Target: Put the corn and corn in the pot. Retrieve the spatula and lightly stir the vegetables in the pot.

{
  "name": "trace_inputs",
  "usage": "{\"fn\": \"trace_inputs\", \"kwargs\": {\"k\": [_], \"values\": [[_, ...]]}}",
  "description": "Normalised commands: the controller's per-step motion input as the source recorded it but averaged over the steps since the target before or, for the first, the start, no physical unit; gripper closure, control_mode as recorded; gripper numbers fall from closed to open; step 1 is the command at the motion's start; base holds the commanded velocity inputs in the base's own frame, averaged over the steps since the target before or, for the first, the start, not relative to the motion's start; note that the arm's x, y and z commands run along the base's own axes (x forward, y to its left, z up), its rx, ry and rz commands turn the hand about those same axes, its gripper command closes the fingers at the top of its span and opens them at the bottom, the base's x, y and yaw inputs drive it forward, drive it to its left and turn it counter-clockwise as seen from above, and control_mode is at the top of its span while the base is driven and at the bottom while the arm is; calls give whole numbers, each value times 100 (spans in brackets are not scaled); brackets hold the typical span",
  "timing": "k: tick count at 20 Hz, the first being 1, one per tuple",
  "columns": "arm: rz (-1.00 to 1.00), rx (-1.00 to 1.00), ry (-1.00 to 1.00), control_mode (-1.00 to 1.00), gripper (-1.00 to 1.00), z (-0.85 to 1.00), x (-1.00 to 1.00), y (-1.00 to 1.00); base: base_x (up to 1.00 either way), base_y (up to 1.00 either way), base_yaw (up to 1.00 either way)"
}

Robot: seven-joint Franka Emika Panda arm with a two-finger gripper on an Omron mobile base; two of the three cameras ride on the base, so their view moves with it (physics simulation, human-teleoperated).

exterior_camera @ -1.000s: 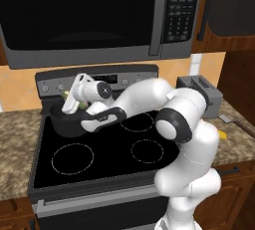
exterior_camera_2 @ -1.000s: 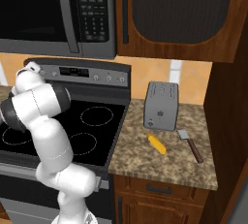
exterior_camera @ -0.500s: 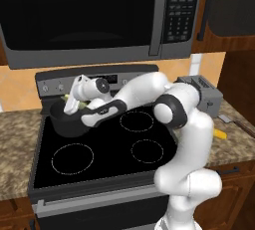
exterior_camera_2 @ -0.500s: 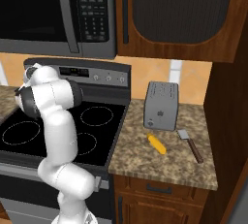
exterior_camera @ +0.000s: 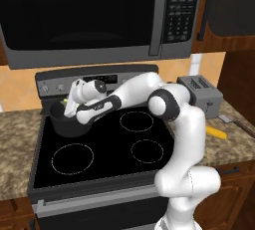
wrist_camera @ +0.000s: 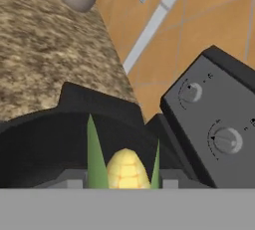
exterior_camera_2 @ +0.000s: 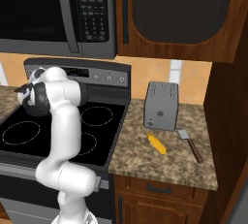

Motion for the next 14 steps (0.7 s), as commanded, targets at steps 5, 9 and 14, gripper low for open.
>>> {"fn": "trace_inputs", "kwargs": {"k": [5, 9, 14], "values": [[1, 0, 0, -100, 100, -30, 1, 42, 0, 0, 0], [1, 0, 0, -100, -100, -22, 0, 35, 0, 0, 0], [0, 0, 0, -100, -100, -2, 0, -12, 0, 0, 0]]}}
